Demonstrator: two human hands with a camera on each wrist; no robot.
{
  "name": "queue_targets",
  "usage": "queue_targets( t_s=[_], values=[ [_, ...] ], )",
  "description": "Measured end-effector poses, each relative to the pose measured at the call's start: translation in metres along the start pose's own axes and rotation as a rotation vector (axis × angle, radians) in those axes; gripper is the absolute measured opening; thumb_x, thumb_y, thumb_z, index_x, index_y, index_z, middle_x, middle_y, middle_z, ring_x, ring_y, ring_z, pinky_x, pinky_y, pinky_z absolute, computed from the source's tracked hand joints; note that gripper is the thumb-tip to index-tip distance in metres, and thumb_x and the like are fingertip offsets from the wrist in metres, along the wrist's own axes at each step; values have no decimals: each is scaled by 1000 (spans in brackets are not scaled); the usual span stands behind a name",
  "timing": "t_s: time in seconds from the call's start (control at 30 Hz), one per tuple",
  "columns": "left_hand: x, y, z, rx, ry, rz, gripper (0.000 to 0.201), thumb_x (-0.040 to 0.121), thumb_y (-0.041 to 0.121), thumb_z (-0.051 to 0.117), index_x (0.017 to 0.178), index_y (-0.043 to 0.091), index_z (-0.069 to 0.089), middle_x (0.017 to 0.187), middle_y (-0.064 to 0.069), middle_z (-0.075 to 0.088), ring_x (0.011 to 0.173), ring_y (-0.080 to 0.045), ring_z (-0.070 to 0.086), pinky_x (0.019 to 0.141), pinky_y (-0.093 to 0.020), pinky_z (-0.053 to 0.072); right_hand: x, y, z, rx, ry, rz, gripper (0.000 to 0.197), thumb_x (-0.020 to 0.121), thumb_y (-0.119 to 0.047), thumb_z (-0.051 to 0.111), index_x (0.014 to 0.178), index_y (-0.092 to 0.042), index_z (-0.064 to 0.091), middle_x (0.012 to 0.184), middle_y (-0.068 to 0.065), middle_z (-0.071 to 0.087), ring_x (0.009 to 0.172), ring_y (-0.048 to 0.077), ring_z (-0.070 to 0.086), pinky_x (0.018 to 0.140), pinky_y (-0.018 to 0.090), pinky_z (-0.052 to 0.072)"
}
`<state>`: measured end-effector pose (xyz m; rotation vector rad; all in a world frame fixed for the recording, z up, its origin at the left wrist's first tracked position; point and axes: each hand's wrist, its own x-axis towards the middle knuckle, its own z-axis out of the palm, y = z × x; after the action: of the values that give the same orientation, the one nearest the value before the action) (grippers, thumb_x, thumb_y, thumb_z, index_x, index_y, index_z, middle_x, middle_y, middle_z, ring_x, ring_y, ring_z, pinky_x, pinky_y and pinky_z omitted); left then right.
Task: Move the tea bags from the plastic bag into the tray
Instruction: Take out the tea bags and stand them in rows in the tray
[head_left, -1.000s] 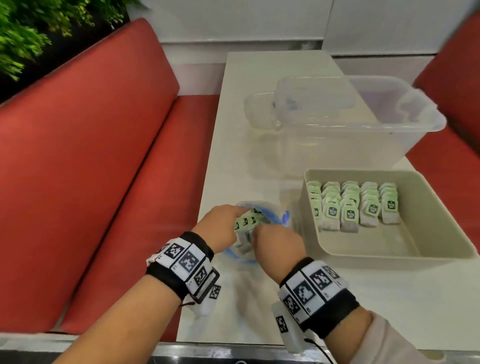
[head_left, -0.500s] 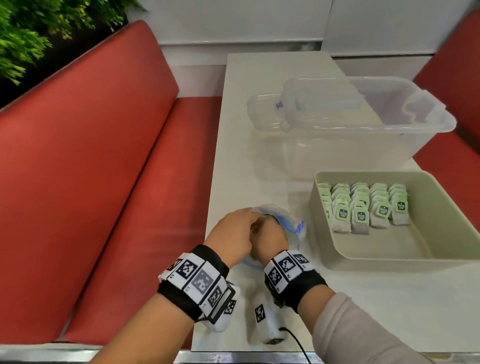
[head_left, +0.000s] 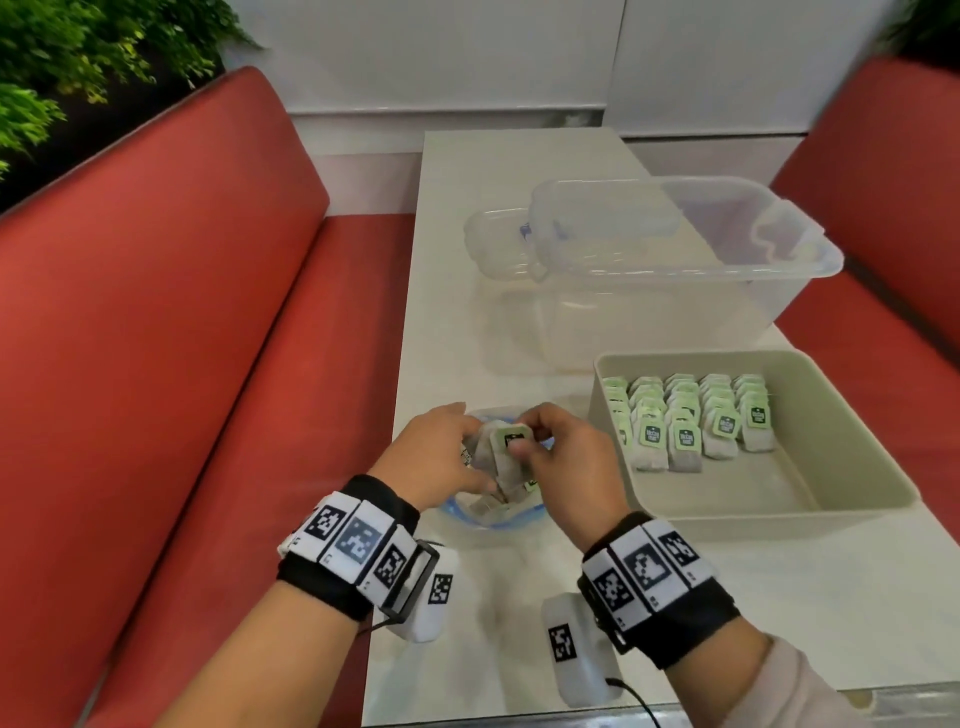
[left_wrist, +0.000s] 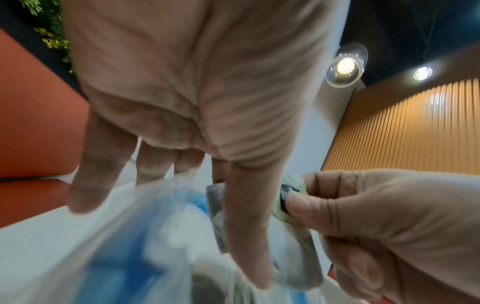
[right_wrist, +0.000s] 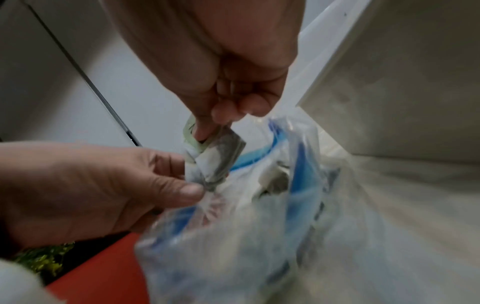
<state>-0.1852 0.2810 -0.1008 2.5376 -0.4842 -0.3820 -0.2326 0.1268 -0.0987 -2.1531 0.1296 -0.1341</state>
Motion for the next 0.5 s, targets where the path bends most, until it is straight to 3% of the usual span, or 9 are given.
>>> queue_targets(
  t_s=[0.1,0.2,0.27,0.33,0.37,0.43,0.5],
  values=[
    [-8,15,-17,-86,-10,37,22,70,34,78,83,23,65,151,-9,32,141,-12,25,103,-22,24,7,-6,-13,51,11,-17,12,81,-13,65,80,-24,61,73,-12,60,70,9,57,64,22,44],
    [-11,29,-25,-144,44,69,16,83,36,66,70,29,60,142,-5,47,132,-11,39,104,-24,30,13,-8,-23,117,51,-35,15,79,-11,68,80,-24,62,68,-11,57,63,7,53,63,24,44],
    [-10,35,-26,-191,121,80,23,86,35,62,74,16,67,111,-4,66,104,-13,58,91,-28,42,15,-9,-30,211,60,-27,18,78,-10,69,78,-27,62,67,-8,57,59,9,52,62,29,46],
    [-9,43,-25,-267,170,65,26,84,31,66,66,13,64,70,-2,60,68,-13,53,68,-29,44,17,-7,-37,276,63,-23,21,78,-10,70,76,-29,61,68,-3,58,58,11,52,62,32,48],
    [-8,46,-25,-330,177,44,30,82,29,69,60,12,60,60,0,53,60,-12,50,63,-31,45,18,-5,-40,292,70,-23,22,78,-10,70,75,-30,61,68,-2,59,58,12,52,61,33,48],
    [-2,52,-22,-456,171,-2,32,80,28,71,67,0,62,61,-11,56,56,-14,55,63,-36,52,19,0,-49,316,83,-22,22,78,-9,70,74,-29,61,67,-2,57,58,12,52,60,32,47],
    [4,60,-18,-547,170,-34,35,85,27,65,78,-7,63,73,-19,63,61,-19,63,71,-41,56,20,6,-59,323,86,-17,22,78,-7,70,74,-27,60,66,-3,56,58,11,51,60,31,46]
  ],
)
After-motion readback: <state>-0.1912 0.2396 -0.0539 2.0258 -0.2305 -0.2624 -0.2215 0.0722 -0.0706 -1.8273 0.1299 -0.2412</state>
